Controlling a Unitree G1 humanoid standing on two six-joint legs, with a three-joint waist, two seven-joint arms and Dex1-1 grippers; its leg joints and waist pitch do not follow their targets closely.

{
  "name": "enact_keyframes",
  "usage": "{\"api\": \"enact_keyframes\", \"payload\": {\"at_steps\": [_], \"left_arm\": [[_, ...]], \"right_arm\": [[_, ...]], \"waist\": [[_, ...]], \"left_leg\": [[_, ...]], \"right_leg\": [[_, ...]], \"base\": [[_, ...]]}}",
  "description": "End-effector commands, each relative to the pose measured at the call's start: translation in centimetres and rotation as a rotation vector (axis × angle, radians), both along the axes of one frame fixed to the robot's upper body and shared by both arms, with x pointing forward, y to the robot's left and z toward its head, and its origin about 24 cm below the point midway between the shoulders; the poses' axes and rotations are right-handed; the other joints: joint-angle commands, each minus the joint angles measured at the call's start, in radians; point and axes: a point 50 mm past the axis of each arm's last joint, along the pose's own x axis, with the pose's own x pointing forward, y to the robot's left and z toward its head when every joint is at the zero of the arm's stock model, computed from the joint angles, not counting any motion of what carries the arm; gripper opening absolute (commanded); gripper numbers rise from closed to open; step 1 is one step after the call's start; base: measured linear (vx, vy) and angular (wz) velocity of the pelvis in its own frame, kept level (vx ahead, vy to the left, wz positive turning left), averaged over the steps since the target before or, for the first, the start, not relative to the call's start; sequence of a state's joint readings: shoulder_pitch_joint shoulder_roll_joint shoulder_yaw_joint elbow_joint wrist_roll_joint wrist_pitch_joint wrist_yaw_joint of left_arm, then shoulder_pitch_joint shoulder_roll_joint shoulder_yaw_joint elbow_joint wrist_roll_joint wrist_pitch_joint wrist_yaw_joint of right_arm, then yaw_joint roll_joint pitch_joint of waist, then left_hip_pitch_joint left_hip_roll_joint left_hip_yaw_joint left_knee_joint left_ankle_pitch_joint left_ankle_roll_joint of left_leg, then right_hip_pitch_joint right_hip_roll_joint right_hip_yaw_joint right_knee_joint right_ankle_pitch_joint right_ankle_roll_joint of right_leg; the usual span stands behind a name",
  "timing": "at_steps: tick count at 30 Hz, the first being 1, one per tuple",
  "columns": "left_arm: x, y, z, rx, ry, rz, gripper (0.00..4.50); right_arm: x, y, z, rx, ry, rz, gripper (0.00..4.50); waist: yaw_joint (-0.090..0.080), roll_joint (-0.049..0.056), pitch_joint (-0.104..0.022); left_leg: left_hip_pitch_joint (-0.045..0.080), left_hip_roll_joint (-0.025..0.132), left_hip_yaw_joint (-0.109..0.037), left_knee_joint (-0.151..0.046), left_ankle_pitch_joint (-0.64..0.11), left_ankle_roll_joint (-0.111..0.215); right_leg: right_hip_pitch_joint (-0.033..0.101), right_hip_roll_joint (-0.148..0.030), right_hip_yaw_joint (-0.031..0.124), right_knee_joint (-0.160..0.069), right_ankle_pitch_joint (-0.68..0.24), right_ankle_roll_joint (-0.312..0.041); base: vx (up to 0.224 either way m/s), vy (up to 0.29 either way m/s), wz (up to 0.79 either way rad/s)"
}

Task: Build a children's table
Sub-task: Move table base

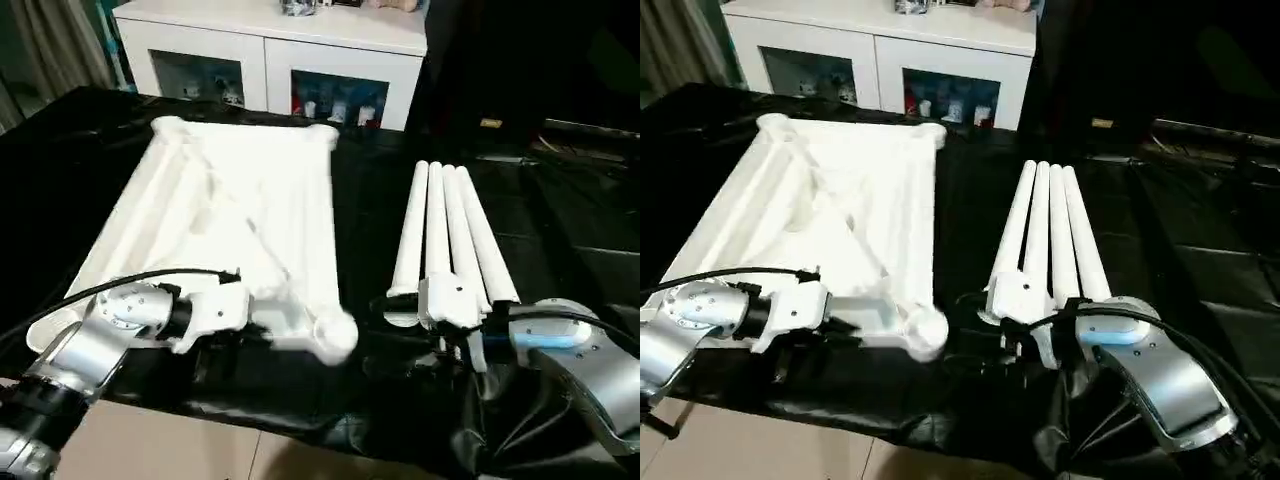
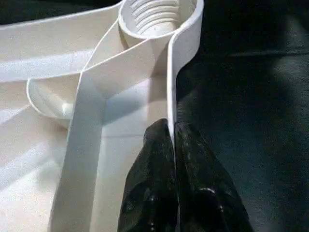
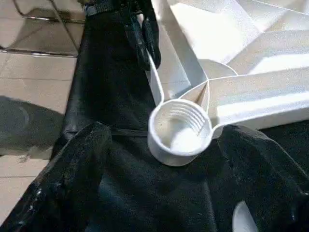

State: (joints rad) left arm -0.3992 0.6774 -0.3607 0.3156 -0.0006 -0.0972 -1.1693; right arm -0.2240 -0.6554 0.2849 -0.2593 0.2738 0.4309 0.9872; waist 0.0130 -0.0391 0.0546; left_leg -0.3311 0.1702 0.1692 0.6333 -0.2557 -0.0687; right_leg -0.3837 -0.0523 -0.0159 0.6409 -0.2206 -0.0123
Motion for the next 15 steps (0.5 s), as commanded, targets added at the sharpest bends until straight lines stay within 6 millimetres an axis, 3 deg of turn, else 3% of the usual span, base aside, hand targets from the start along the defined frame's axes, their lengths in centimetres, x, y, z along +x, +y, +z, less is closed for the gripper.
{"api": "enact_keyframes", "payload": {"at_steps": [1,7,15], "left_arm": [[0.6,1.1,-0.2,0.051,-0.029,0.065,0.01],[0.9,2.3,-0.2,0.089,-0.038,0.076,0.01],[1.8,4.1,0.2,0.117,-0.084,0.131,0.01]], "right_arm": [[0.6,-0.4,0.5,-0.006,-0.035,-0.028,3.96],[1.2,-0.5,0.5,-0.011,-0.064,-0.067,3.96],[1.8,-0.6,0.6,-0.015,-0.086,-0.103,3.96]], "waist": [[0.004,0.003,-0.045],[-0.001,0.007,-0.049],[-0.003,0.006,-0.047]], "left_leg": [[-0.010,0.057,-0.023,-0.093,-0.142,0.011],[-0.012,0.058,-0.022,-0.091,-0.093,0.021],[-0.009,0.057,-0.021,-0.093,-0.128,0.012]], "right_leg": [[0.034,-0.082,0.051,-0.088,-0.254,-0.200],[0.036,-0.081,0.048,-0.077,-0.140,-0.229],[0.035,-0.083,0.051,-0.084,-0.196,-0.219]], "base": [[0.000,0.000,0.00],[0.000,0.000,0.00],[0.000,0.000,0.00]]}}
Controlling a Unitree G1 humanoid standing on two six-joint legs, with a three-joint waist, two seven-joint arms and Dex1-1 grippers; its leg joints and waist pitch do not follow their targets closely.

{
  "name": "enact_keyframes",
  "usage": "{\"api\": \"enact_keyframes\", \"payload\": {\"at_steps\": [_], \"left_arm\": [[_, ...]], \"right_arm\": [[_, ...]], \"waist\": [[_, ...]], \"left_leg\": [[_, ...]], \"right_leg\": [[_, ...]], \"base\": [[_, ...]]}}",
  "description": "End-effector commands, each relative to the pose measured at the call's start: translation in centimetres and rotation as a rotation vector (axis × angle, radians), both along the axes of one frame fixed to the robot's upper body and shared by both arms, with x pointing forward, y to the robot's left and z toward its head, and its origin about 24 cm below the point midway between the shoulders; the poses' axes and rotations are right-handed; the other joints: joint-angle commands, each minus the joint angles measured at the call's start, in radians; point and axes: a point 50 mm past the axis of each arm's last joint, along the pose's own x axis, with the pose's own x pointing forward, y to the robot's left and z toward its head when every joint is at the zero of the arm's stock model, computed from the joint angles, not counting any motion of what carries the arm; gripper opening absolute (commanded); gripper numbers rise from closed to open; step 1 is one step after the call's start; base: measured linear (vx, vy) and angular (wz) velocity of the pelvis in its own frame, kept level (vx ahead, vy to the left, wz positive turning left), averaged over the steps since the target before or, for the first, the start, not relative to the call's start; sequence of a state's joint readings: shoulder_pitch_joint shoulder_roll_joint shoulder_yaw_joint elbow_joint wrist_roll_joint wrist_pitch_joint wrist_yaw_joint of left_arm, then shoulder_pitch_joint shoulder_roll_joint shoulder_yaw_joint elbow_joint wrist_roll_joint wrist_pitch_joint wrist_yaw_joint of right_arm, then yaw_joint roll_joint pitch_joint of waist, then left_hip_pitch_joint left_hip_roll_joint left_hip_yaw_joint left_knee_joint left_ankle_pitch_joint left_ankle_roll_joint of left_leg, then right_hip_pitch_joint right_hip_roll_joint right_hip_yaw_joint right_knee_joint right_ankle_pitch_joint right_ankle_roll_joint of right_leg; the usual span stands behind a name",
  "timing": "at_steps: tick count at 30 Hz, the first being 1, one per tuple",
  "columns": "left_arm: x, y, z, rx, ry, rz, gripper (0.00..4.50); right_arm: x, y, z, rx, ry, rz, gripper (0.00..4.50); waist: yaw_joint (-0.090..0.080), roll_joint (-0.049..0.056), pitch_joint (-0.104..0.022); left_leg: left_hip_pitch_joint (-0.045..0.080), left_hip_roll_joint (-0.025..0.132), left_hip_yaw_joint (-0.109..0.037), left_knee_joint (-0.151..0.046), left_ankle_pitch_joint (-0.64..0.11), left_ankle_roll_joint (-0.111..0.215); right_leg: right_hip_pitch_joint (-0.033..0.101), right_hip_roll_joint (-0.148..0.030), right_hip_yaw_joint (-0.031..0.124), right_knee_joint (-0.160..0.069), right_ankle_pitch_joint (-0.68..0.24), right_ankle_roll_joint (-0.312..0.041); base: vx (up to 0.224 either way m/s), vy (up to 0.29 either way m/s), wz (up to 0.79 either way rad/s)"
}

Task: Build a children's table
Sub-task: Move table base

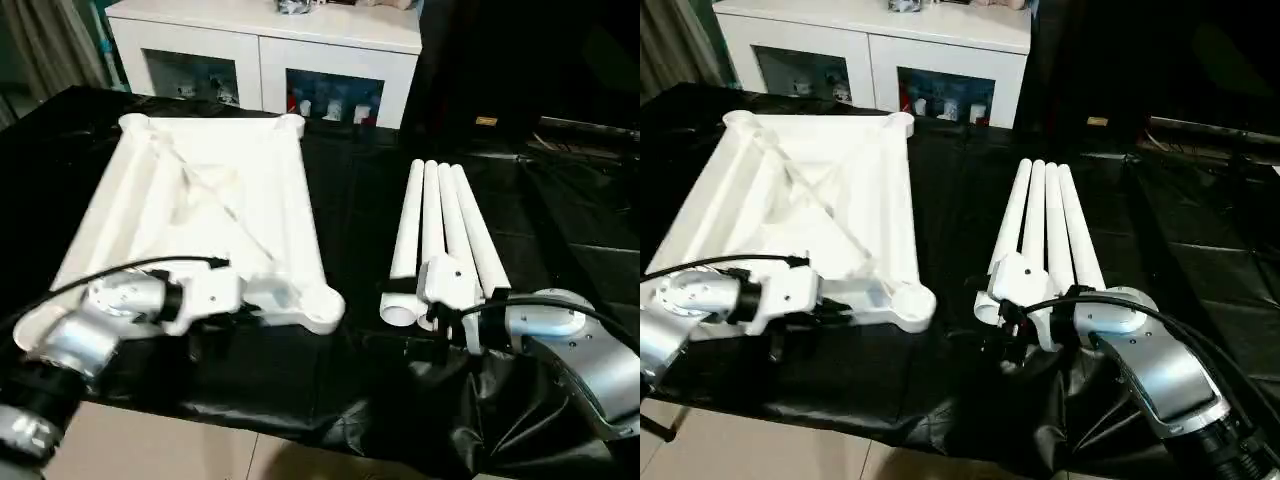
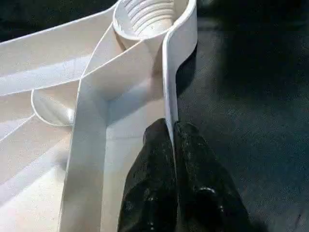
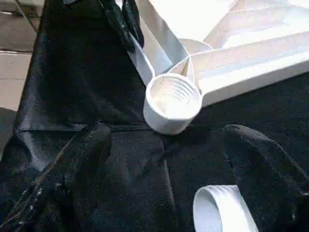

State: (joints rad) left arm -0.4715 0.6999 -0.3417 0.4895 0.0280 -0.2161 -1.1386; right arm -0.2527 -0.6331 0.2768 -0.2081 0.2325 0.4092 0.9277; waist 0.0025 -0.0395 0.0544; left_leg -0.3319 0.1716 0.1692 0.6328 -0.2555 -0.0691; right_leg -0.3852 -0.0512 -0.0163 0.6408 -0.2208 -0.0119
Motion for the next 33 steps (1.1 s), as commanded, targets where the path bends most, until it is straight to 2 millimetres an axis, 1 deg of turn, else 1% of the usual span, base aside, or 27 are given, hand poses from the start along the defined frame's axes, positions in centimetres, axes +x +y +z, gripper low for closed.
{"api": "enact_keyframes", "payload": {"at_steps": [1,2,3,6,8,9,11,12,13,14,15,17,18,19,20,21,22,23,24,25,27,28,29,30,31,32,33], "left_arm": [[0.3,1.9,-0.1,0.070,-0.020,0.077,0.01],[0.4,2.0,0.0,0.067,-0.024,0.080,0.01],[0.5,2.1,0.1,0.072,-0.035,0.079,0.01],[0.7,2.2,0.4,0.069,-0.061,0.073,0.01],[0.8,1.8,1.0,0.011,-0.043,0.072,0.01],[0.8,1.7,1.2,-0.003,-0.046,0.070,0.30],[0.9,1.3,1.8,-0.059,-0.028,0.066,0.30],[0.9,1.2,2.0,-0.075,-0.024,0.062,0.30],[0.9,1.1,2.2,-0.095,-0.018,0.057,0.51],[1.0,1.0,2.6,-0.117,-0.026,0.050,0.68],[1.1,0.9,3.2,-0.148,-0.035,0.050,0.71],[1.3,1.0,4.5,-0.204,-0.057,0.063,0.82],[1.3,1.0,4.9,-0.226,-0.065,0.074,0.99],[1.2,1.1,5.5,-0.249,-0.079,0.091,1.15],[1.2,1.1,5.7,-0.256,-0.082,0.097,1.16],[1.2,1.3,6.7,-0.298,-0.093,0.134,1.16],[1.2,1.4,7.5,-0.330,-0.097,0.167,1.22],[1.2,1.5,8.1,-0.351,-0.111,0.207,1.22],[1.2,1.4,8.5,-0.380,-0.137,0.250,1.42],[1.2,1.5,8.6,-0.405,-0.158,0.299,1.58],[1.1,1.1,7.9,-0.415,-0.192,0.421,1.56],[1.1,1.1,7.6,-0.415,-0.204,0.470,1.73],[1.0,0.9,7.4,-0.421,-0.209,0.499,1.73],[0.8,0.6,7.2,-0.444,-0.196,0.507,1.73],[0.1,-0.4,6.5,-0.502,-0.148,0.516,1.73],[0.1,-0.4,6.5,-0.502,-0.148,0.516,1.73],[-0.2,-0.9,6.3,-0.512,-0.130,0.515,1.73]], "right_arm": [[0.6,-0.3,0.6,0.002,-0.033,-0.025,3.96],[0.7,-0.3,0.6,0.002,-0.035,-0.026,3.96],[0.8,-0.3,0.6,0.001,-0.037,-0.027,3.96],[0.9,-0.2,0.6,0.005,-0.043,-0.031,3.96],[1.0,-0.1,0.7,0.012,-0.051,-0.044,3.96],[1.0,-0.1,0.7,0.014,-0.052,-0.047,3.96],[1.2,-0.1,0.8,0.017,-0.060,-0.068,3.96],[1.2,-0.1,0.9,0.018,-0.063,-0.076,3.96],[1.4,-0.1,0.9,0.019,-0.069,-0.087,3.96],[1.5,-0.2,1.0,0.025,-0.068,-0.106,3.96],[1.7,-0.2,1.2,0.040,-0.059,-0.132,3.96],[2.3,0.0,1.6,0.066,-0.050,-0.176,3.96],[2.5,0.0,1.8,0.066,-0.047,-0.204,3.96],[2.8,0.0,2.0,0.064,-0.045,-0.249,4.25],[2.9,0.0,2.0,0.063,-0.045,-0.259,4.32],[3.6,0.0,2.3,0.058,-0.049,-0.329,4.32],[4.4,0.0,2.6,0.073,-0.029,-0.418,4.35],[5.1,0.1,2.9,0.097,-0.003,-0.506,4.35],[5.6,0.1,3.0,0.124,0.026,-0.580,4.43],[6.0,0.4,3.1,0.142,0.038,-0.636,4.50],[6.5,0.8,3.0,0.165,0.049,-0.711,4.50],[6.7,1.2,3.0,0.170,0.055,-0.733,4.50],[6.9,1.4,2.9,0.175,0.061,-0.739,4.50],[7.0,1.5,2.8,0.171,0.065,-0.752,4.50],[7.5,1.7,2.1,0.157,0.086,-0.795,4.50],[7.5,1.7,2.1,0.157,0.086,-0.795,4.50],[7.8,1.7,1.8,0.144,0.100,-0.813,4.50]], "waist": [[0.006,0.007,-0.047],[0.006,0.007,-0.047],[0.007,0.010,-0.048],[0.008,0.010,-0.050],[0.009,0.014,-0.050],[0.009,0.013,-0.051],[0.009,0.014,-0.051],[0.009,0.015,-0.054],[0.011,0.012,-0.058],[0.011,0.013,-0.059],[0.014,0.012,-0.063],[0.016,0.012,-0.064],[0.018,0.013,-0.062],[0.019,0.012,-0.061],[0.020,0.012,-0.059],[0.021,0.014,-0.057],[0.021,0.014,-0.057],[0.018,0.008,-0.056],[0.016,0.009,-0.055],[0.020,0.003,-0.054],[0.022,0.002,-0.054],[0.028,0.000,-0.054],[0.030,0.003,-0.055],[0.032,0.003,-0.057],[0.035,0.004,-0.059],[0.037,0.007,-0.057],[0.042,0.009,-0.062]], "left_leg": [[-0.009,0.057,-0.023,-0.093,-0.124,0.011],[-0.008,0.057,-0.022,-0.092,-0.123,0.010],[-0.008,0.057,-0.023,-0.093,-0.122,0.010],[-0.008,0.058,-0.021,-0.092,-0.101,0.014],[-0.008,0.058,-0.021,-0.092,-0.090,0.014],[-0.008,0.058,-0.020,-0.092,-0.085,0.011],[-0.008,0.058,-0.019,-0.093,-0.081,0.007],[-0.008,0.057,-0.018,-0.090,-0.067,0.008],[-0.007,0.056,-0.016,-0.087,-0.035,0.016],[-0.009,0.055,-0.016,-0.085,-0.017,0.021],[-0.009,0.053,-0.014,-0.083,0.019,0.033],[-0.014,0.049,-0.012,-0.080,0.044,0.048],[-0.014,0.050,-0.011,-0.081,0.035,0.047],[-0.014,0.051,-0.011,-0.081,0.030,0.047],[-0.015,0.052,-0.011,-0.082,0.026,0.040],[-0.012,0.052,-0.011,-0.084,0.007,0.020],[-0.011,0.052,-0.011,-0.084,0.005,0.016],[-0.013,0.049,-0.011,-0.085,0.002,0.005],[-0.013,0.046,-0.011,-0.085,-0.002,-0.015],[-0.010,0.048,-0.010,-0.085,-0.010,-0.023],[-0.012,0.051,-0.008,-0.087,-0.003,-0.033],[-0.012,0.051,-0.009,-0.087,0.013,-0.031],[-0.013,0.051,-0.008,-0.087,0.021,-0.029],[-0.012,0.049,-0.008,-0.087,0.026,-0.029],[-0.012,0.048,-0.007,-0.087,0.041,-0.031],[-0.012,0.048,-0.008,-0.089,0.047,-0.034],[-0.004,0.046,-0.002,-0.085,0.052,-0.032]], "right_leg": [[0.037,-0.084,0.050,-0.082,-0.188,-0.222],[0.036,-0.084,0.050,-0.082,-0.184,-0.225],[0.036,-0.084,0.050,-0.080,-0.176,-0.228],[0.037,-0.084,0.050,-0.076,-0.118,-0.240],[0.039,-0.085,0.050,-0.072,-0.086,-0.250],[0.040,-0.085,0.049,-0.072,-0.077,-0.255],[0.040,-0.085,0.049,-0.069,-0.062,-0.261],[0.041,-0.084,0.049,-0.067,-0.034,-0.269],[0.042,-0.082,0.050,-0.060,0.027,-0.278],[0.045,-0.082,0.050,-0.057,0.061,-0.285],[0.045,-0.080,0.049,-0.052,0.121,-0.297],[0.044,-0.076,0.047,-0.047,0.177,-0.311],[0.043,-0.077,0.046,-0.048,0.163,-0.311],[0.044,-0.077,0.046,-0.049,0.150,-0.310],[0.044,-0.077,0.046,-0.049,0.138,-0.308],[0.042,-0.076,0.046,-0.049,0.095,-0.300],[0.041,-0.075,0.045,-0.051,0.083,-0.297],[0.041,-0.074,0.046,-0.051,0.060,-0.291],[0.040,-0.074,0.047,-0.053,0.023,-0.287],[0.038,-0.074,0.046,-0.058,-0.011,-0.273],[0.039,-0.073,0.048,-0.053,-0.005,-0.263],[0.039,-0.075,0.047,-0.056,0.009,-0.257],[0.039,-0.074,0.048,-0.053,0.018,-0.253],[0.039,-0.072,0.047,-0.052,0.029,-0.250],[0.039,-0.074,0.048,-0.048,0.054,-0.249],[0.037,-0.072,0.046,-0.051,0.069,-0.253],[0.034,-0.068,0.047,-0.049,0.105,-0.255]], "base": [[0.000,0.000,0.00],[0.000,0.000,0.00],[0.000,0.000,0.00],[0.000,0.000,0.00],[0.000,0.000,0.00],[0.000,0.000,0.00],[0.000,0.000,0.00],[0.000,0.000,0.00],[0.000,0.000,0.00],[0.000,0.000,0.00],[0.000,0.000,0.00],[0.000,0.000,0.00],[0.000,0.000,0.00],[0.000,0.000,0.00],[0.000,0.000,0.00],[0.000,0.000,0.00],[0.000,0.000,0.00],[0.000,0.000,0.00],[0.000,0.000,0.00],[0.000,0.000,0.00],[0.000,0.000,0.00],[0.000,0.000,0.00],[0.000,0.000,0.00],[0.000,0.000,0.00],[0.000,0.000,0.00],[0.000,0.000,0.00],[0.000,0.000,0.00]]}}
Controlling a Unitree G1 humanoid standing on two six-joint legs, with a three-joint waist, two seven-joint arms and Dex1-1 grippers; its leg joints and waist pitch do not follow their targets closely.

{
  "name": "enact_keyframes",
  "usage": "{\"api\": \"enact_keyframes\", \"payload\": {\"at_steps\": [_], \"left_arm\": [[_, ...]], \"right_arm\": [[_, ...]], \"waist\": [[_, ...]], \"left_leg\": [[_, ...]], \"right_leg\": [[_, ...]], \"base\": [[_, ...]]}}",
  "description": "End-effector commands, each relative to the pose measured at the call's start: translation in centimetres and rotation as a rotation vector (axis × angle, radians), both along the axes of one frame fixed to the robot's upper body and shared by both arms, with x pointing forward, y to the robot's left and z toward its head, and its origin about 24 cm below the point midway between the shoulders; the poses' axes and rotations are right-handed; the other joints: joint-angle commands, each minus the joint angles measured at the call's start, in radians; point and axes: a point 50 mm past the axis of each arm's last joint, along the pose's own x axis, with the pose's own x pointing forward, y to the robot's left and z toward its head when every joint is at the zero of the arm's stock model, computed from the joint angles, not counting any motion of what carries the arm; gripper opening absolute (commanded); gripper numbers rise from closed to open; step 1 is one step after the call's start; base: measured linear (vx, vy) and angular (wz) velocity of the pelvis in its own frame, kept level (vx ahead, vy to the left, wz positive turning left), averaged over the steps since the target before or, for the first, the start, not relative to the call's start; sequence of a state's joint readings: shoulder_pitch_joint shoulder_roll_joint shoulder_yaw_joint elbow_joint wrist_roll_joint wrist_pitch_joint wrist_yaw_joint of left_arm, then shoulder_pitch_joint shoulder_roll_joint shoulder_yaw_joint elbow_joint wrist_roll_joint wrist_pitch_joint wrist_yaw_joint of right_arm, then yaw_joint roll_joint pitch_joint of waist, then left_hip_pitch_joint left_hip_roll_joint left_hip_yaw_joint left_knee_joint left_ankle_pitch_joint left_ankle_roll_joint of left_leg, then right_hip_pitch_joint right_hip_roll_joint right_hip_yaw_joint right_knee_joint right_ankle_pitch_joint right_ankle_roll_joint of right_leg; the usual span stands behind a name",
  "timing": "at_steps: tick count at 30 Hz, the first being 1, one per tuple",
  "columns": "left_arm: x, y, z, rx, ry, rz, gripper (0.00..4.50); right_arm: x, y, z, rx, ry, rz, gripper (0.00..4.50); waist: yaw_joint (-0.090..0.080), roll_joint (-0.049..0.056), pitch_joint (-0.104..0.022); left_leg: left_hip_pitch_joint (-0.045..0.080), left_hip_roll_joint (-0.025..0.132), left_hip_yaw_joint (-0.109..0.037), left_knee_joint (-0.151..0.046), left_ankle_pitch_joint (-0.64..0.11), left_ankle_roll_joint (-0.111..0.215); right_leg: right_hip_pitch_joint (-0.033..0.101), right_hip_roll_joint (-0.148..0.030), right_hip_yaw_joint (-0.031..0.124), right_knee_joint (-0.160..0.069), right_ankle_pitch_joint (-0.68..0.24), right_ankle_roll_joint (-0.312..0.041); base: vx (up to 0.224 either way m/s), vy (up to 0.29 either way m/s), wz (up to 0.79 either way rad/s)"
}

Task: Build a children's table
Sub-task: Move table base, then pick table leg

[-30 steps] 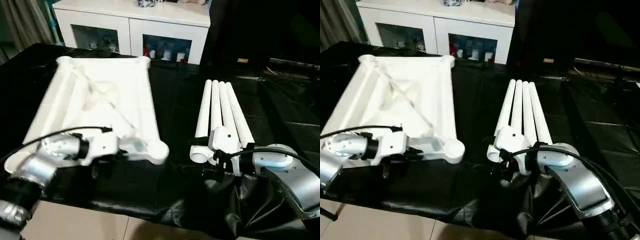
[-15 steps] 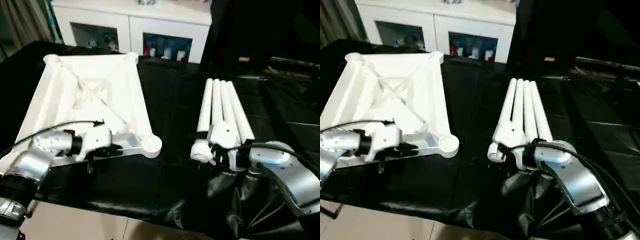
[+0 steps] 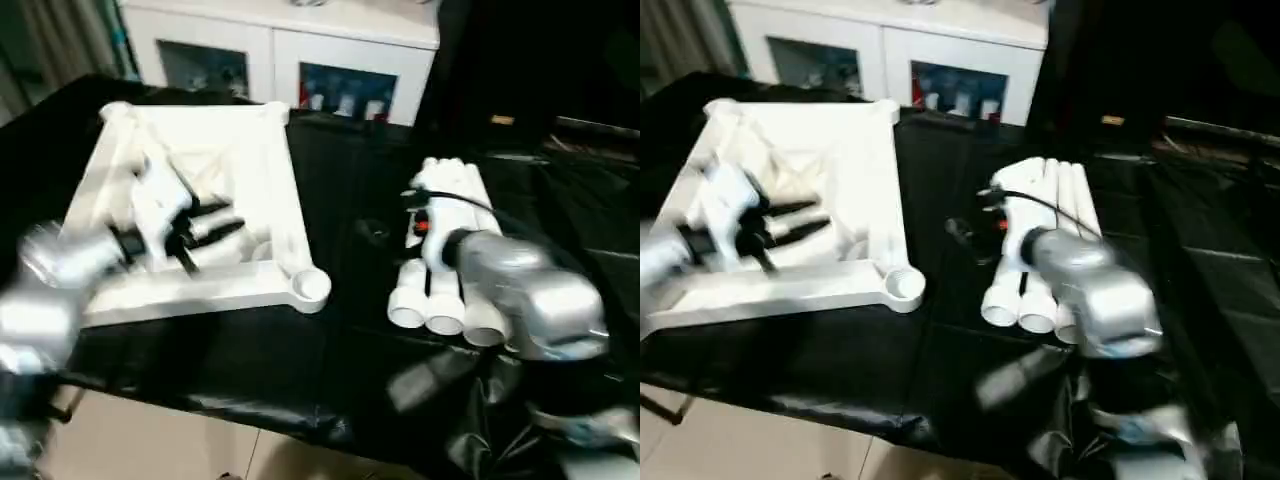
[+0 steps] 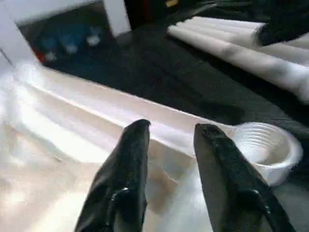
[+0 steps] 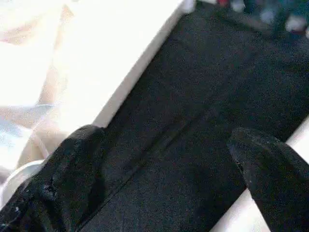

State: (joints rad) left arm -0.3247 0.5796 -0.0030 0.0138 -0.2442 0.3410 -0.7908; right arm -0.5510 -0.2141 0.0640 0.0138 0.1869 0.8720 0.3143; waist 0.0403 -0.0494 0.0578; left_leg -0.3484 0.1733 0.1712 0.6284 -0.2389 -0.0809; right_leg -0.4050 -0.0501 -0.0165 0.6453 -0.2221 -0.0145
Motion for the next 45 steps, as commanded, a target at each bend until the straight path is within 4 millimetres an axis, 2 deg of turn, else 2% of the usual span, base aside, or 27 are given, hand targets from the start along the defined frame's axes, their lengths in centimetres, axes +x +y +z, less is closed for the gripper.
{"api": "enact_keyframes", "payload": {"at_steps": [1,2,3,4,5,6,7,9,10,11,12,13,15,18,19,21,25,28,30,35,37,39,41,44,45], "left_arm": [[-0.2,-0.6,0.8,-0.012,-0.020,-0.003,1.73],[-0.4,-1.2,0.8,-0.031,-0.006,-0.015,1.73],[-0.5,-1.4,0.9,-0.039,-0.002,-0.021,1.73],[-0.4,-1.9,0.9,-0.043,-0.002,-0.033,1.73],[-0.3,-2.3,0.9,-0.047,0.001,-0.051,1.73],[-0.3,-2.4,0.9,-0.048,0.003,-0.057,1.73],[-0.3,-3.0,0.9,-0.041,0.009,-0.082,1.73],[-0.3,-3.4,1.0,-0.032,0.011,-0.102,1.73],[-0.7,-3.7,1.3,-0.016,0.017,-0.124,1.73],[-0.7,-3.7,1.3,-0.016,0.017,-0.124,1.73],[-1.0,-3.8,1.3,-0.011,0.028,-0.155,1.73],[-1.2,-3.9,1.3,-0.009,0.035,-0.169,1.73],[-1.9,-3.8,1.1,0.019,0.070,-0.233,1.73],[-2.0,-3.8,1.1,0.036,0.075,-0.254,1.73],[-2.1,-4.0,1.2,0.040,0.072,-0.268,1.73],[-2.1,-4.0,1.2,0.042,0.073,-0.270,1.73],[-2.2,-4.1,1.1,0.047,0.083,-0.272,1.73],[-2.3,-4.2,1.3,0.045,0.082,-0.277,1.73],[-2.4,-4.2,1.4,0.041,0.080,-0.279,1.73],[-2.5,-4.2,1.5,0.034,0.076,-0.279,1.73],[-2.5,-4.2,1.5,0.034,0.078,-0.281,1.73],[-2.6,-4.3,1.5,0.033,0.082,-0.288,1.73],[-2.8,-4.5,1.4,0.036,0.090,-0.296,1.73],[-2.9,-4.7,1.3,0.040,0.102,-0.304,1.73],[-2.9,-4.7,1.3,0.040,0.102,-0.304,1.73]], "right_arm": [[0.5,-0.8,-0.3,-0.033,0.026,-0.061,4.50],[1.0,-0.8,-0.7,-0.039,0.093,-0.115,4.50],[1.2,-0.8,-0.8,-0.033,0.120,-0.133,4.50],[1.5,-0.8,-0.9,-0.024,0.152,-0.155,4.50],[1.9,-0.9,-1.0,-0.018,0.174,-0.175,4.50],[1.9,-0.9,-1.1,-0.015,0.181,-0.180,4.50],[2.3,-1.2,-1.4,-0.027,0.220,-0.207,4.50],[2.4,-1.4,-1.7,-0.040,0.250,-0.226,4.50],[2.7,-1.6,-2.3,-0.079,0.282,-0.258,4.50],[2.7,-1.6,-2.3,-0.079,0.282,-0.258,4.50],[2.8,-1.8,-2.5,-0.096,0.297,-0.270,4.50],[2.8,-1.8,-2.6,-0.104,0.303,-0.276,4.50],[2.9,-2.0,-2.9,-0.123,0.338,-0.290,4.50],[2.9,-2.1,-3.1,-0.135,0.362,-0.296,4.50],[2.8,-2.0,-3.3,-0.119,0.386,-0.298,4.50],[2.7,-1.8,-3.5,-0.106,0.405,-0.289,4.50],[2.6,-1.3,-4.0,-0.089,0.450,-0.267,4.50],[2.6,-0.7,-3.8,-0.051,0.452,-0.238,4.50],[2.8,-0.3,-3.3,-0.024,0.423,-0.216,4.50],[3.3,0.2,-2.0,0.019,0.381,-0.205,4.50],[3.3,0.1,-2.3,0.003,0.413,-0.214,4.50],[3.2,-0.1,-3.0,-0.016,0.459,-0.217,4.50],[2.9,-0.2,-4.1,-0.014,0.521,-0.212,4.50],[2.7,-0.2,-5.0,0.014,0.565,-0.214,4.50],[2.7,-0.2,-5.0,0.014,0.565,-0.214,4.50]], "waist": [[0.004,0.019,-0.065],[0.003,0.023,-0.063],[0.007,0.035,-0.063],[0.005,0.028,-0.061],[0.005,0.044,-0.061],[0.005,0.039,-0.060],[0.009,0.019,-0.060],[0.013,0.028,-0.061],[0.015,0.012,-0.063],[0.016,0.016,-0.063],[0.015,0.013,-0.063],[0.014,0.015,-0.065],[0.011,0.013,-0.064],[0.006,0.015,-0.061],[0.006,0.010,-0.061],[0.007,0.012,-0.061],[0.005,0.009,-0.062],[0.004,0.004,-0.064],[0.004,0.005,-0.063],[0.004,0.002,-0.062],[0.003,0.004,-0.062],[0.003,-0.002,-0.061],[0.003,0.000,-0.063],[0.003,-0.007,-0.064],[0.004,-0.005,-0.064]], "left_leg": [[0.012,0.044,-0.004,-0.080,0.036,-0.021],[0.008,0.039,-0.004,-0.082,0.041,-0.023],[0.007,0.037,-0.008,-0.082,0.039,-0.029],[0.006,0.038,-0.007,-0.084,0.015,-0.037],[0.011,0.037,-0.007,-0.085,-0.007,-0.053],[0.008,0.036,-0.008,-0.085,-0.017,-0.058],[0.003,0.035,-0.006,-0.086,-0.015,-0.052],[0.002,0.035,-0.008,-0.085,0.002,-0.050],[-0.001,0.036,-0.007,-0.086,0.030,-0.041],[0.000,0.037,-0.007,-0.085,0.034,-0.042],[-0.001,0.037,-0.006,-0.084,0.049,-0.038],[-0.003,0.036,-0.007,-0.084,0.063,-0.036],[-0.003,0.034,-0.005,-0.082,0.067,-0.032],[0.001,0.035,-0.003,-0.084,0.040,-0.037],[0.001,0.036,-0.003,-0.085,0.042,-0.037],[0.002,0.037,-0.003,-0.085,0.033,-0.040],[0.001,0.038,-0.004,-0.086,0.020,-0.044],[-0.001,0.039,-0.004,-0.085,0.035,-0.037],[-0.002,0.039,-0.005,-0.085,0.045,-0.032],[0.000,0.039,-0.003,-0.085,0.041,-0.029],[0.001,0.038,-0.003,-0.085,0.040,-0.032],[-0.001,0.038,-0.003,-0.086,0.039,-0.033],[0.001,0.038,-0.002,-0.085,0.043,-0.038],[0.002,0.039,-0.001,-0.084,0.054,-0.034],[0.003,0.040,-0.002,-0.084,0.055,-0.034]], "right_leg": [[0.053,-0.069,0.047,-0.053,0.106,-0.252],[0.055,-0.062,0.046,-0.052,0.147,-0.252],[0.057,-0.064,0.046,-0.049,0.148,-0.253],[0.057,-0.063,0.045,-0.053,0.126,-0.249],[0.053,-0.061,0.042,-0.056,0.106,-0.245],[0.056,-0.061,0.043,-0.056,0.097,-0.244],[0.063,-0.064,0.047,-0.058,0.087,-0.234],[0.065,-0.067,0.047,-0.056,0.088,-0.229],[0.069,-0.069,0.047,-0.055,0.085,-0.221],[0.066,-0.070,0.047,-0.054,0.083,-0.222],[0.066,-0.068,0.047,-0.054,0.099,-0.220],[0.068,-0.068,0.046,-0.051,0.118,-0.221],[0.067,-0.065,0.046,-0.051,0.130,-0.217],[0.062,-0.062,0.046,-0.055,0.087,-0.211],[0.063,-0.063,0.046,-0.055,0.083,-0.209],[0.061,-0.063,0.046,-0.055,0.076,-0.208],[0.063,-0.066,0.046,-0.055,0.063,-0.209],[0.064,-0.066,0.045,-0.053,0.082,-0.212],[0.064,-0.066,0.045,-0.052,0.093,-0.214],[0.063,-0.066,0.045,-0.053,0.079,-0.216],[0.060,-0.065,0.044,-0.053,0.072,-0.217],[0.063,-0.066,0.045,-0.053,0.066,-0.213],[0.060,-0.065,0.044,-0.052,0.074,-0.216],[0.061,-0.065,0.044,-0.050,0.107,-0.226],[0.061,-0.066,0.044,-0.049,0.110,-0.228]], "base": [[0.000,0.000,0.00],[0.000,0.000,0.00],[0.000,0.000,0.00],[0.000,0.000,0.00],[0.000,0.000,0.00],[0.000,0.000,0.00],[0.000,0.000,0.00],[0.000,0.000,0.00],[0.000,0.000,0.00],[0.000,0.000,0.00],[0.000,0.000,0.00],[0.000,0.000,0.00],[0.000,0.000,0.00],[0.000,0.000,0.00],[0.000,0.000,0.00],[0.000,0.000,0.00],[0.000,0.000,0.00],[0.000,0.000,0.00],[0.000,0.000,0.00],[0.000,0.000,0.00],[0.000,0.000,0.00],[0.000,0.000,0.00],[0.000,0.000,0.00],[0.000,0.000,0.00],[0.000,0.000,0.00]]}}
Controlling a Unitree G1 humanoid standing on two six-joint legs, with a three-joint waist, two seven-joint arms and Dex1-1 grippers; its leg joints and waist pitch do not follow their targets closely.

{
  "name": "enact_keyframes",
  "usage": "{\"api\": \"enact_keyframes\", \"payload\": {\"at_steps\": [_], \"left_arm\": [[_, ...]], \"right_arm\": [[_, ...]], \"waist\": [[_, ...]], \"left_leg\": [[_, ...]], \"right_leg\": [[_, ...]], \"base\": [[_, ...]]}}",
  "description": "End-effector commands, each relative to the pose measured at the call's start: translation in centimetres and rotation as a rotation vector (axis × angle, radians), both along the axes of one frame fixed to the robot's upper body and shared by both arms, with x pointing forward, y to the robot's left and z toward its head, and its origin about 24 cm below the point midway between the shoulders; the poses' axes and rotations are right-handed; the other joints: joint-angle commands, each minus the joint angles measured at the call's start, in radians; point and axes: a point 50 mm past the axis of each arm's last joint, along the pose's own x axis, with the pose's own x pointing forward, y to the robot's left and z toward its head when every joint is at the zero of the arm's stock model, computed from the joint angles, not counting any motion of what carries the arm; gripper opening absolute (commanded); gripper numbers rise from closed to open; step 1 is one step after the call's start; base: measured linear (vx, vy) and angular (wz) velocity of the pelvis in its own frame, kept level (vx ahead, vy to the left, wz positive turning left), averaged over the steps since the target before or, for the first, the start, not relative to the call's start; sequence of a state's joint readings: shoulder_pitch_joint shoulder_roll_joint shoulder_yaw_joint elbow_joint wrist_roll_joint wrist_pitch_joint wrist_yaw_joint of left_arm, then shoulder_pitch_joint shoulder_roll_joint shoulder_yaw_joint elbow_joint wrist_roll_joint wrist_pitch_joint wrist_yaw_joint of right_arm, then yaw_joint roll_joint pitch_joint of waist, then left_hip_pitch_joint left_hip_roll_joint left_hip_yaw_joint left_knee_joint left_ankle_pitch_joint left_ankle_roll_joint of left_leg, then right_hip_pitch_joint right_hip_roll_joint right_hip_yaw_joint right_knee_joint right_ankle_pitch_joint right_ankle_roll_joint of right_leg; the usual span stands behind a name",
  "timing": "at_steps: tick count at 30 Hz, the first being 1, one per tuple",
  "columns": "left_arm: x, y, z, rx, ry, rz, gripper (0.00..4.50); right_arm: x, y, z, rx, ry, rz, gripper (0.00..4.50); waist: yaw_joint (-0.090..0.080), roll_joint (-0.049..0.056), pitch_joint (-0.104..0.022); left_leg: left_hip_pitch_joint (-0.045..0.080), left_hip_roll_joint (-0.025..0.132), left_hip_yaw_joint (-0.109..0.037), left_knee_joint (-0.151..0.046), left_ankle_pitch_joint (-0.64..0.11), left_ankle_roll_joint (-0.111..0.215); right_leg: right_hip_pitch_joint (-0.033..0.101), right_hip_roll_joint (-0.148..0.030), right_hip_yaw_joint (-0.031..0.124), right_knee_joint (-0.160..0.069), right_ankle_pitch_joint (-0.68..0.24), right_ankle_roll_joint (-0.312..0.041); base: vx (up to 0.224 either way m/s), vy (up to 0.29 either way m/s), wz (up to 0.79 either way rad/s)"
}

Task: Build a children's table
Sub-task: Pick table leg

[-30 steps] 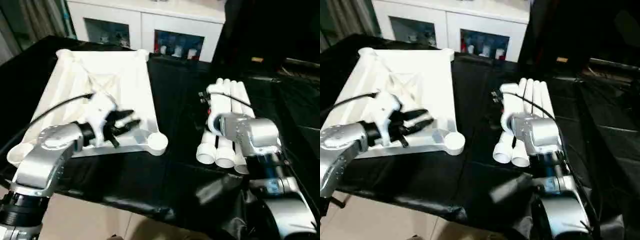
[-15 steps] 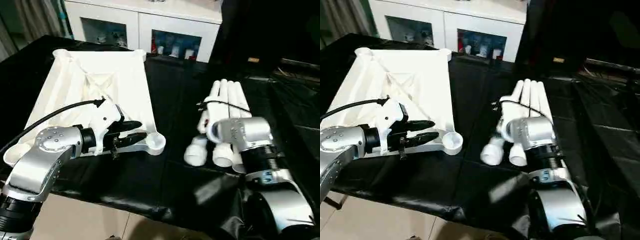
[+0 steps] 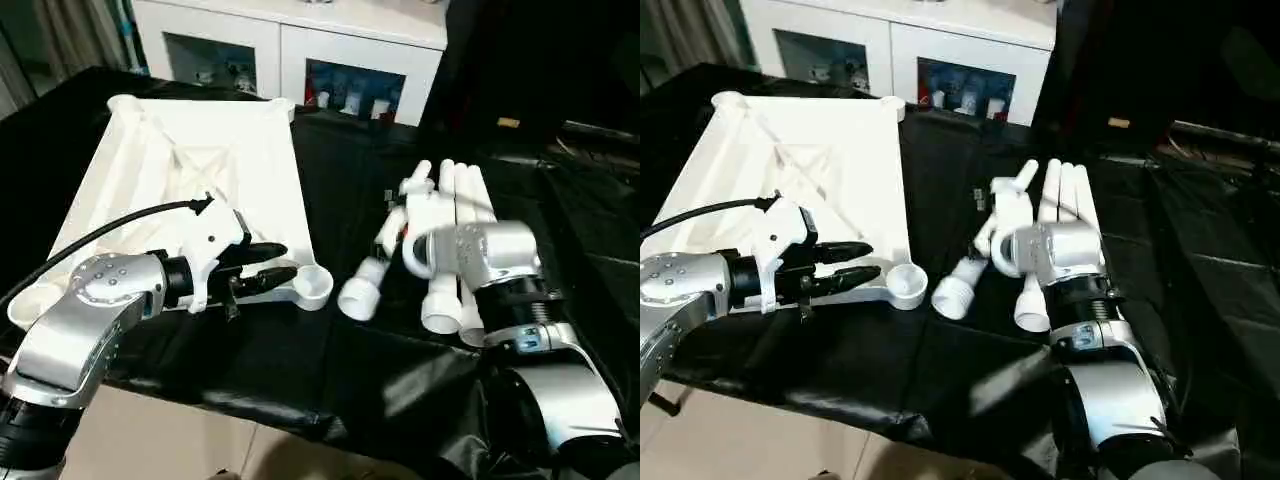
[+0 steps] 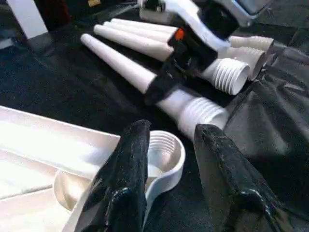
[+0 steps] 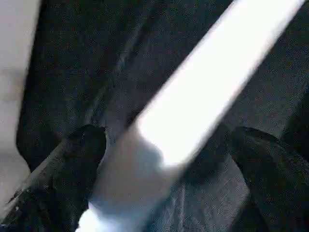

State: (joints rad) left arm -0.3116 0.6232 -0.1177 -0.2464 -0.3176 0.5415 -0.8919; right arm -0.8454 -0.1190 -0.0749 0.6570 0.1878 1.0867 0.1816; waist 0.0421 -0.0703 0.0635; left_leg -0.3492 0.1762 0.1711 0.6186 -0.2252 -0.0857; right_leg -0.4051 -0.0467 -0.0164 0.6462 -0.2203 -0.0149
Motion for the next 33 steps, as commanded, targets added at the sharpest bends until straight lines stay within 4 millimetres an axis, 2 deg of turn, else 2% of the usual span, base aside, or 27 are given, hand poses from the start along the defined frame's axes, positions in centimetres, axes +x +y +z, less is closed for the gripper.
{"api": "enact_keyframes", "payload": {"at_steps": [1,3,4,5,6,8,12,13,16,17,18,19,21,22,23,24,25,26,27,28,29,30,31,32,33], "left_arm": [[-0.5,-0.5,-0.1,0.018,0.018,-0.037,1.73],[-0.6,-0.6,-0.2,0.024,0.042,-0.038,1.73],[-0.7,-0.7,-0.2,0.026,0.047,-0.046,1.85],[-0.9,-0.8,-0.3,0.031,0.055,-0.060,1.85],[-1.0,-0.9,-0.3,0.031,0.056,-0.067,1.85],[-1.1,-1.0,-0.3,0.027,0.049,-0.070,2.03],[-0.9,-1.1,-0.4,0.030,0.041,-0.047,2.25],[-0.9,-1.1,-0.4,0.033,0.038,-0.043,2.47],[-0.3,-1.0,-0.2,0.002,-0.025,0.023,2.63],[-0.3,-1.0,-0.1,-0.019,-0.042,0.040,2.66],[-0.2,-1.0,0.0,-0.035,-0.038,0.049,2.66],[-0.2,-0.9,0.0,-0.040,-0.040,0.066,2.99],[-0.1,-0.9,0.0,-0.038,-0.042,0.076,3.05],[0.1,-0.8,0.0,-0.039,-0.050,0.099,3.04],[0.4,-0.7,-0.1,-0.034,-0.050,0.130,3.21],[0.7,-0.5,-0.1,-0.031,-0.052,0.165,3.21],[0.8,-0.5,-0.2,-0.029,-0.053,0.181,3.50],[0.9,-0.4,-0.2,-0.033,-0.056,0.188,3.50],[1.0,-0.4,-0.1,-0.032,-0.059,0.197,3.52],[1.4,-0.1,-0.1,-0.022,-0.078,0.249,3.75],[1.4,-0.1,-0.1,-0.019,-0.081,0.252,3.75],[1.8,0.1,-0.1,0.026,-0.136,0.310,3.88],[1.9,0.2,-0.9,0.157,-0.029,0.295,3.96],[1.9,0.3,-1.1,0.184,-0.005,0.293,3.96],[2.4,0.2,-0.8,0.154,-0.013,0.315,4.02]], "right_arm": [[-0.1,-0.7,-0.6,0.021,0.031,-0.031,4.50],[-0.1,-0.7,-0.9,0.038,0.047,-0.034,4.50],[0.0,-0.8,-0.9,0.042,0.048,-0.036,4.23],[0.0,-0.9,-0.9,0.046,0.049,-0.040,4.23],[0.1,-1.0,-0.9,0.042,0.050,-0.041,4.23],[0.2,-1.1,-0.8,0.037,0.049,-0.044,3.90],[0.4,-1.3,-0.6,0.042,0.049,-0.053,3.68],[0.4,-1.2,-0.6,0.046,0.049,-0.054,3.47],[0.5,-1.3,-0.7,0.066,0.053,-0.069,3.37],[0.5,-1.3,-0.8,0.072,0.055,-0.077,3.20],[0.5,-1.4,-0.9,0.075,0.056,-0.080,3.20],[0.4,-1.4,-1.0,0.078,0.057,-0.086,2.99],[0.4,-1.5,-1.0,0.078,0.057,-0.088,2.96],[0.4,-1.5,-1.1,0.085,0.057,-0.096,2.91],[0.4,-1.6,-1.1,0.095,0.051,-0.108,2.70],[0.5,-1.6,-0.9,0.115,0.045,-0.118,2.70],[0.6,-1.6,-0.9,0.124,0.042,-0.120,2.56],[0.8,-1.6,-0.6,0.133,0.015,-0.135,2.51],[0.9,-1.6,-0.5,0.142,0.011,-0.140,2.43],[1.1,-1.6,0.0,0.183,-0.009,-0.163,2.22],[1.2,-1.6,0.1,0.185,-0.012,-0.165,2.22],[1.6,-1.7,0.8,0.232,-0.072,-0.192,2.16],[2.0,-1.7,1.5,0.292,-0.130,-0.214,2.02],[2.1,-1.7,1.6,0.305,-0.141,-0.219,2.02],[2.4,-1.6,2.6,0.358,-0.225,-0.236,1.91]], "waist": [[0.002,0.008,-0.070],[0.003,0.006,-0.068],[0.003,0.007,-0.068],[0.003,-0.002,-0.067],[0.002,-0.003,-0.067],[0.001,-0.004,-0.068],[0.001,-0.006,-0.069],[0.001,-0.007,-0.070],[0.000,-0.003,-0.070],[0.000,-0.002,-0.071],[0.000,-0.004,-0.071],[0.000,-0.004,-0.072],[0.001,-0.005,-0.072],[0.001,-0.002,-0.072],[0.000,0.001,-0.071],[0.000,0.000,-0.071],[0.001,0.004,-0.072],[0.000,0.003,-0.072],[0.002,0.011,-0.073],[0.000,0.005,-0.074],[0.000,0.005,-0.074],[0.001,0.013,-0.074],[0.003,0.015,-0.076],[0.003,0.015,-0.076],[0.002,0.019,-0.072]], "left_leg": [[0.003,0.036,0.001,-0.073,0.048,-0.025],[0.001,0.037,-0.001,-0.074,0.039,-0.024],[0.002,0.037,0.000,-0.074,0.035,-0.025],[0.002,0.038,0.000,-0.074,0.027,-0.024],[0.002,0.039,0.000,-0.075,0.024,-0.026],[0.003,0.039,0.000,-0.074,0.028,-0.029],[0.002,0.038,0.001,-0.073,0.037,-0.027],[0.001,0.038,0.001,-0.073,0.040,-0.027],[0.001,0.038,0.000,-0.072,0.038,-0.028],[0.000,0.039,-0.001,-0.072,0.038,-0.028],[-0.001,0.038,0.000,-0.071,0.038,-0.028],[-0.001,0.038,-0.001,-0.071,0.039,-0.026],[-0.001,0.038,-0.001,-0.071,0.030,-0.021],[0.000,0.038,-0.002,-0.071,0.029,-0.022],[-0.001,0.038,-0.001,-0.072,0.026,-0.023],[0.000,0.038,-0.001,-0.071,0.021,-0.026],[0.001,0.038,-0.001,-0.071,0.019,-0.028],[0.002,0.038,-0.001,-0.071,0.020,-0.027],[0.003,0.038,-0.002,-0.071,0.020,-0.030],[0.002,0.038,-0.002,-0.071,0.018,-0.030],[0.002,0.038,-0.002,-0.071,0.018,-0.030],[0.002,0.038,-0.003,-0.070,0.018,-0.029],[0.006,0.039,-0.002,-0.069,0.016,-0.024],[0.006,0.039,-0.002,-0.069,0.016,-0.024],[0.004,0.037,-0.002,-0.071,0.005,-0.027]], "right_leg": [[0.062,-0.068,0.044,-0.051,0.122,-0.231],[0.062,-0.071,0.044,-0.050,0.099,-0.228],[0.061,-0.070,0.043,-0.050,0.090,-0.227],[0.061,-0.072,0.044,-0.051,0.071,-0.222],[0.060,-0.071,0.044,-0.053,0.058,-0.217],[0.059,-0.071,0.043,-0.052,0.062,-0.216],[0.060,-0.070,0.044,-0.051,0.085,-0.219],[0.061,-0.070,0.044,-0.050,0.090,-0.219],[0.062,-0.069,0.043,-0.051,0.103,-0.223],[0.064,-0.069,0.043,-0.050,0.113,-0.229],[0.065,-0.069,0.043,-0.050,0.115,-0.230],[0.065,-0.069,0.043,-0.049,0.120,-0.232],[0.065,-0.069,0.043,-0.050,0.102,-0.229],[0.064,-0.069,0.043,-0.050,0.099,-0.228],[0.064,-0.069,0.043,-0.051,0.096,-0.228],[0.063,-0.067,0.043,-0.052,0.093,-0.226],[0.062,-0.066,0.042,-0.051,0.095,-0.225],[0.063,-0.067,0.042,-0.052,0.098,-0.226],[0.062,-0.068,0.042,-0.050,0.104,-0.228],[0.064,-0.065,0.042,-0.050,0.114,-0.228],[0.064,-0.065,0.042,-0.050,0.114,-0.228],[0.063,-0.065,0.041,-0.050,0.124,-0.230],[0.061,-0.067,0.040,-0.049,0.126,-0.224],[0.061,-0.067,0.040,-0.049,0.126,-0.224],[0.060,-0.067,0.040,-0.050,0.110,-0.222]], "base": [[0.000,0.000,0.00],[0.000,0.000,0.00],[0.000,0.000,0.00],[0.000,0.000,0.00],[0.000,0.000,0.00],[0.000,0.000,0.00],[0.000,0.000,0.00],[0.000,0.000,0.00],[0.000,0.000,0.00],[0.000,0.000,0.00],[0.000,0.000,0.00],[0.000,0.000,0.00],[0.000,0.000,0.00],[0.000,0.000,0.00],[0.000,0.000,0.00],[0.000,0.000,0.00],[0.000,0.000,0.00],[0.000,0.000,0.00],[0.000,0.000,0.00],[0.000,0.000,0.00],[0.000,0.000,0.00],[0.000,0.000,0.00],[0.000,0.000,0.00],[0.000,0.000,0.00],[0.000,0.000,0.00]]}}
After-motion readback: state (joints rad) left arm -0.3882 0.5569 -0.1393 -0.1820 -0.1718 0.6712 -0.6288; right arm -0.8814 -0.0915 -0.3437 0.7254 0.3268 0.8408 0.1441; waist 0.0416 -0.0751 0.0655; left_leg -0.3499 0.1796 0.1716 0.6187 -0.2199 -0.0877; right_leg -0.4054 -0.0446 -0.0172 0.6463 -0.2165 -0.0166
